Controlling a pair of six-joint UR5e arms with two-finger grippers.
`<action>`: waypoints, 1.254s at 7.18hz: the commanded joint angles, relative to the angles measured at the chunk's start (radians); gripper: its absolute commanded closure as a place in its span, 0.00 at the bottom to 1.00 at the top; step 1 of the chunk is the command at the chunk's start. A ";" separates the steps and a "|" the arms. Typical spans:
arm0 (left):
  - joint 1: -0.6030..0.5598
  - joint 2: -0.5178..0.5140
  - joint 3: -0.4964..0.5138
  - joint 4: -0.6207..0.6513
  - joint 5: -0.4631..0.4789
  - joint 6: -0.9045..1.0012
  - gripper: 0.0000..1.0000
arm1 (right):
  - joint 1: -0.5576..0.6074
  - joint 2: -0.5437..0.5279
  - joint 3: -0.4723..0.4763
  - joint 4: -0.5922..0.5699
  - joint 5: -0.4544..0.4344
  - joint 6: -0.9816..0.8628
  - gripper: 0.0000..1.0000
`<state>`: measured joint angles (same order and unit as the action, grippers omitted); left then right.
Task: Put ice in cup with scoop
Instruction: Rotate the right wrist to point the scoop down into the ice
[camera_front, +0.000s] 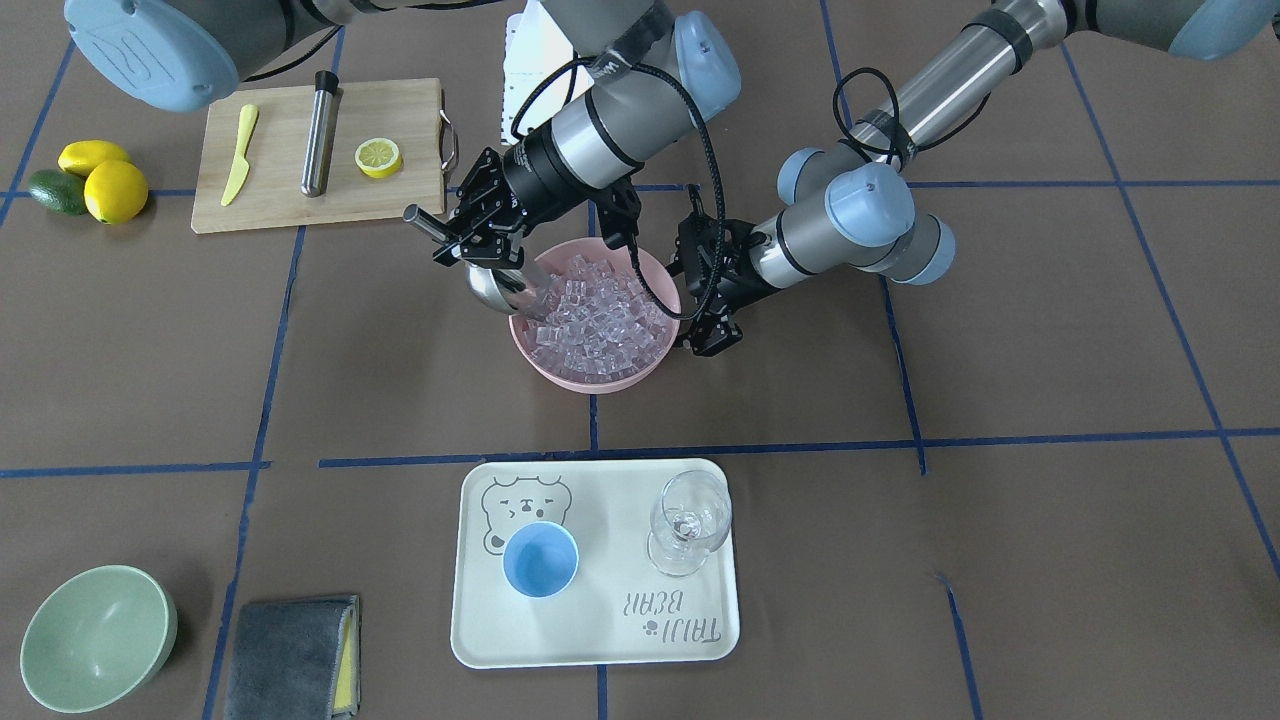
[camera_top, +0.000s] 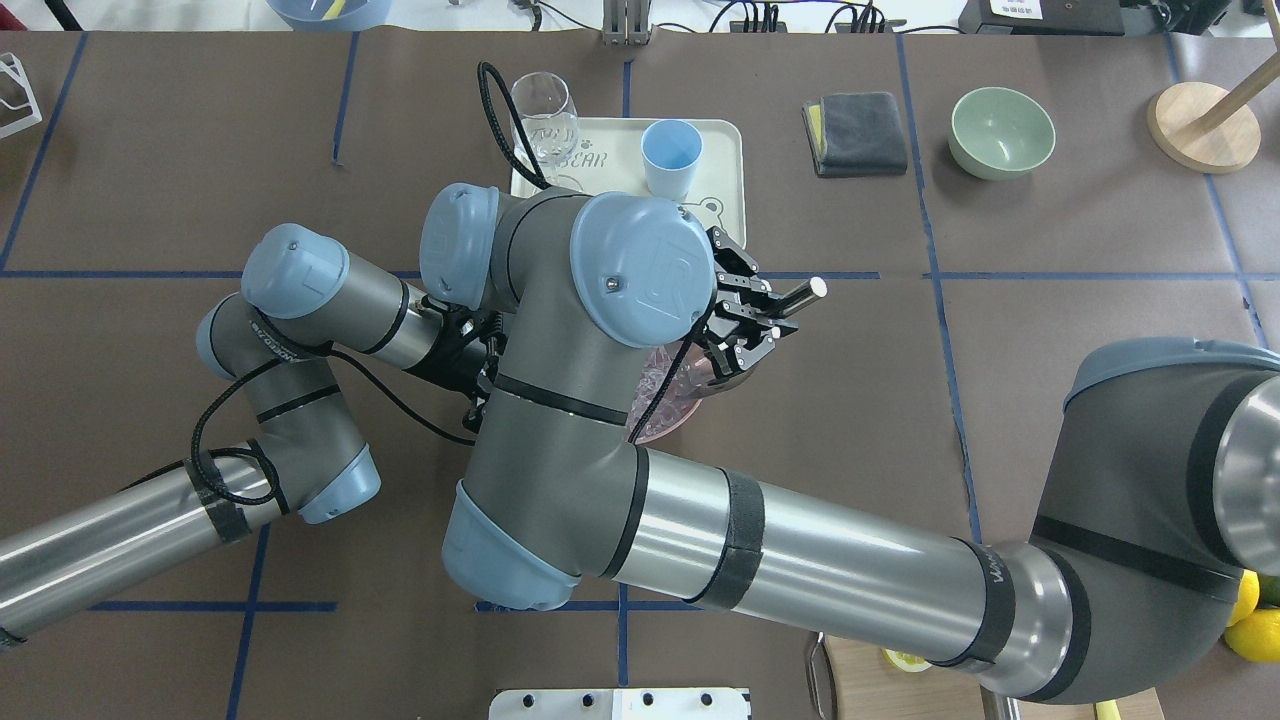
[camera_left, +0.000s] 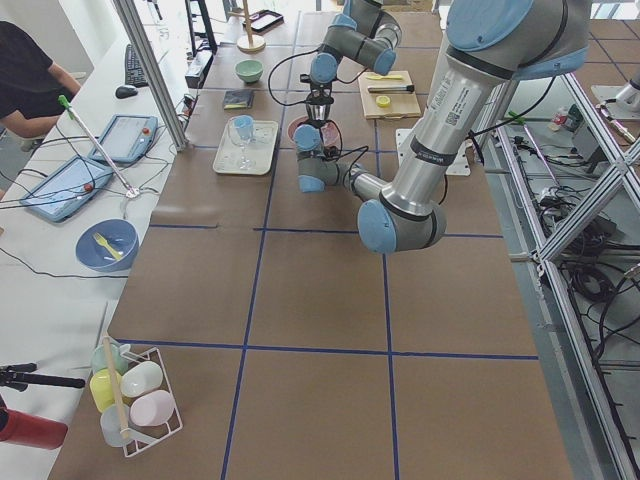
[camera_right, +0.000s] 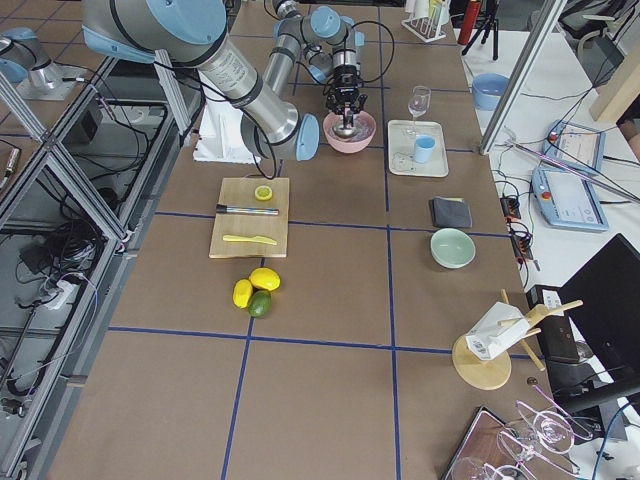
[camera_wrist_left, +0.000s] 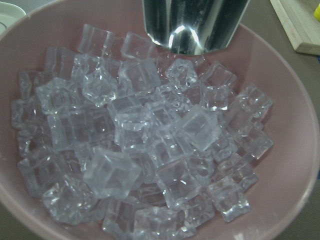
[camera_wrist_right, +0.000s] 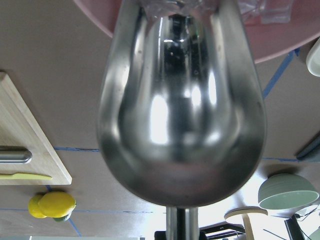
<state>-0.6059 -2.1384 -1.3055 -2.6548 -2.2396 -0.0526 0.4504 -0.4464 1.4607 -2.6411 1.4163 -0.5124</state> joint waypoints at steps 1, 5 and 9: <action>0.000 0.000 0.000 0.000 0.000 0.000 0.00 | -0.010 -0.001 -0.016 0.026 0.000 0.002 1.00; -0.002 0.002 0.000 -0.008 0.000 0.000 0.00 | -0.025 -0.011 -0.025 0.087 0.000 0.005 1.00; -0.008 0.002 0.000 -0.010 0.000 0.000 0.00 | -0.021 -0.067 -0.010 0.228 0.000 -0.001 1.00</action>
<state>-0.6105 -2.1368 -1.3054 -2.6643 -2.2407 -0.0521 0.4273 -0.4897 1.4414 -2.4714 1.4159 -0.5123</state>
